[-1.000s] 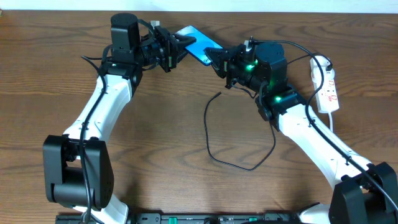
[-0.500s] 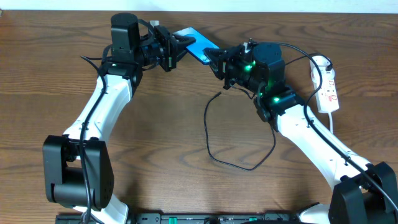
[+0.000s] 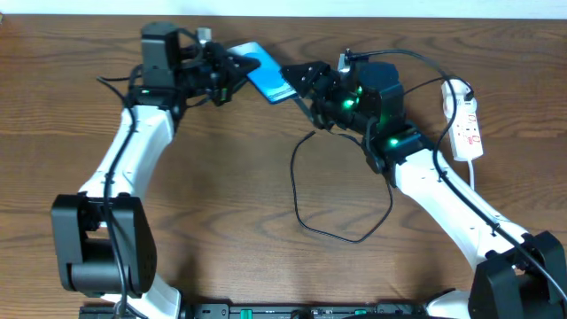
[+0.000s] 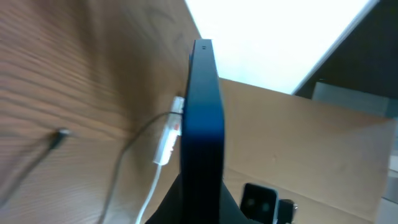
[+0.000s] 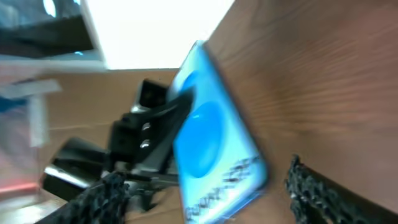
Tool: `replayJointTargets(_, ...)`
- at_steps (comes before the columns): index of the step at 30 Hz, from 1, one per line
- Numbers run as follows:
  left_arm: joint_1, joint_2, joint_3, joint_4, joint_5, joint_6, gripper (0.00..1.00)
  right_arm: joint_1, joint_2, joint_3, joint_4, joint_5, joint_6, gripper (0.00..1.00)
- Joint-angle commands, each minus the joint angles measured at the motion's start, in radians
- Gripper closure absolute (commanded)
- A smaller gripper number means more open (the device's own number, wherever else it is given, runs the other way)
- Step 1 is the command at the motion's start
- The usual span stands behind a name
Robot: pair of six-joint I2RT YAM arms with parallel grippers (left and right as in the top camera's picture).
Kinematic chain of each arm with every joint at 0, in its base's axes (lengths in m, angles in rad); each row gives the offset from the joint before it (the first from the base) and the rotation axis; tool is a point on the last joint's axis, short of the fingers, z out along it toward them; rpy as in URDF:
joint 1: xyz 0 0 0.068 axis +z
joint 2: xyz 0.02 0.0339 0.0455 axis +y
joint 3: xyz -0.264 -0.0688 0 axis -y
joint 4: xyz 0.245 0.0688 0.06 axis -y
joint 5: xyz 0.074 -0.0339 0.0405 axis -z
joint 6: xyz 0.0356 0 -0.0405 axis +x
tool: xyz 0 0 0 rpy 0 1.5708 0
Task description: Plug charger to phone and switch on socket
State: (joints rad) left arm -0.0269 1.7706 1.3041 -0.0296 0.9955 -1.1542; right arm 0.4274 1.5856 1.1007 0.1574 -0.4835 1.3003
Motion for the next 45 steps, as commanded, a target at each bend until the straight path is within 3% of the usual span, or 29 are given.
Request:
replayJointTargets(1, 0.066, -0.023, 0.016, -0.046, 0.097, 0.169, 0.93, -0.043, -0.021, 0.019, -0.091, -0.009, -0.285, 0.1)
replayJointTargets(3, 0.096, -0.023, 0.016, -0.064, 0.134, 0.201, 0.93, -0.056, -0.021, 0.019, -0.168, -0.008, -0.343, 0.05)
replayJointTargets(6, 0.137, -0.023, 0.016, -0.068, 0.2, 0.223, 0.93, -0.063, -0.021, 0.019, -0.254, 0.009, -0.41, 0.05)
replayJointTargets(13, 0.188, -0.023, 0.016, -0.068, 0.34, 0.222, 0.93, -0.053, -0.016, 0.016, -0.365, 0.105, -0.467, 0.4)
replayJointTargets(23, 0.188, -0.023, 0.014, -0.068, 0.382, 0.223, 0.93, -0.037, 0.107, 0.016, -0.358, 0.108, -0.356, 0.71)
replayJointTargets(32, 0.188, -0.023, 0.014, -0.068, 0.382, 0.223, 0.93, -0.014, 0.278, 0.016, -0.291, 0.103, -0.256, 0.73)
replayJointTargets(45, 0.188, -0.022, 0.014, -0.068, 0.381, 0.223, 0.93, -0.01, 0.423, 0.016, -0.254, 0.059, -0.249, 0.7)
